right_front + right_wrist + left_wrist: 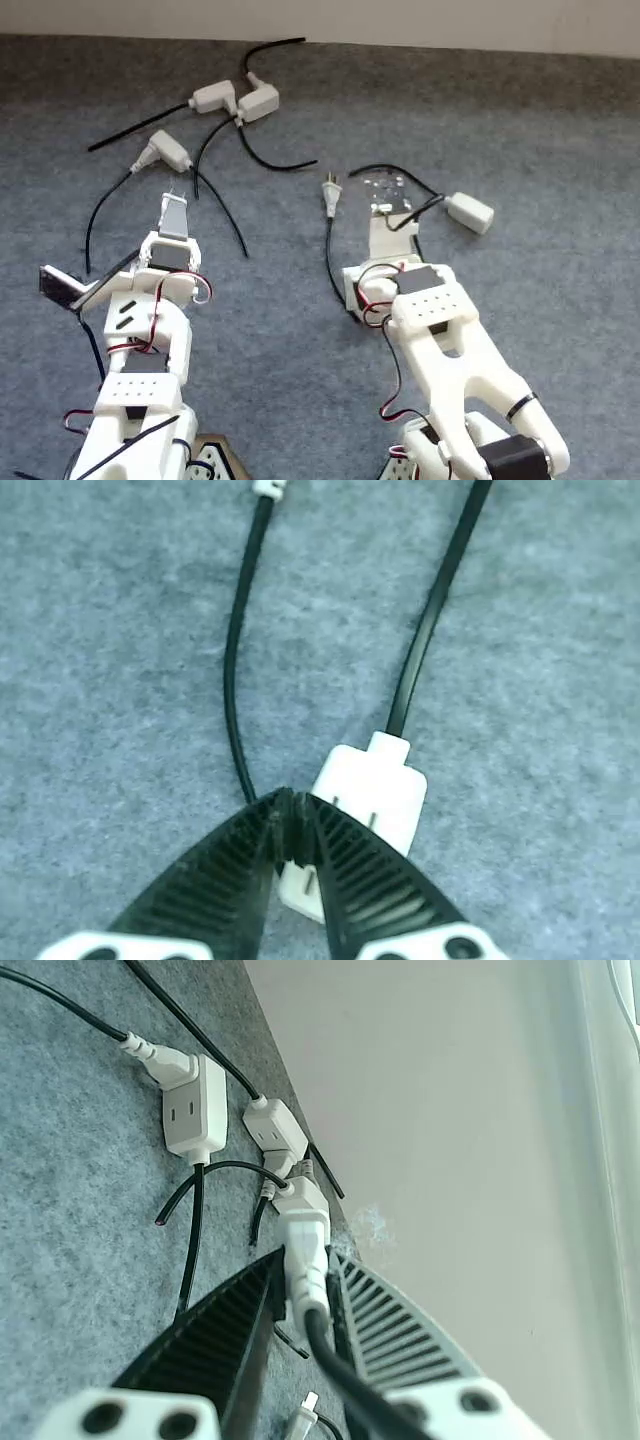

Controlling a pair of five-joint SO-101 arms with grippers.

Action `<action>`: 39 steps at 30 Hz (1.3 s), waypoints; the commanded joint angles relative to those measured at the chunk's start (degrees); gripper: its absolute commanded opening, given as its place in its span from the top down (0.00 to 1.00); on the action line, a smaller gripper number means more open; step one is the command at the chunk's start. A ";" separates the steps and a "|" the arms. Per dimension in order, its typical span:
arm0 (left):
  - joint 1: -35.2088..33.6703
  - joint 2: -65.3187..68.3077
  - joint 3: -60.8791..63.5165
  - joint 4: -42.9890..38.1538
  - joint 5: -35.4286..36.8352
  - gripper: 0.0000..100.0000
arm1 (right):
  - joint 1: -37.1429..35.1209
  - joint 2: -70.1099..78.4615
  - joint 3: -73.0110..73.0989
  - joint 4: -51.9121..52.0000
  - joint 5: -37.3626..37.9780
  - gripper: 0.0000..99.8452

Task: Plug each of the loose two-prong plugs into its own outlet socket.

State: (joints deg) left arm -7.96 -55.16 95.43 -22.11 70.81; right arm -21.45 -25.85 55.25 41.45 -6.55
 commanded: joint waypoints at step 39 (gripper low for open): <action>27.65 2.51 -51.82 84.48 -25.85 0.99 | 53.49 -54.29 15.08 25.10 14.59 0.99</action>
State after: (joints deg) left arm 17.01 -54.73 52.00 56.66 46.20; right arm 28.92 -76.04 68.62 66.51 3.91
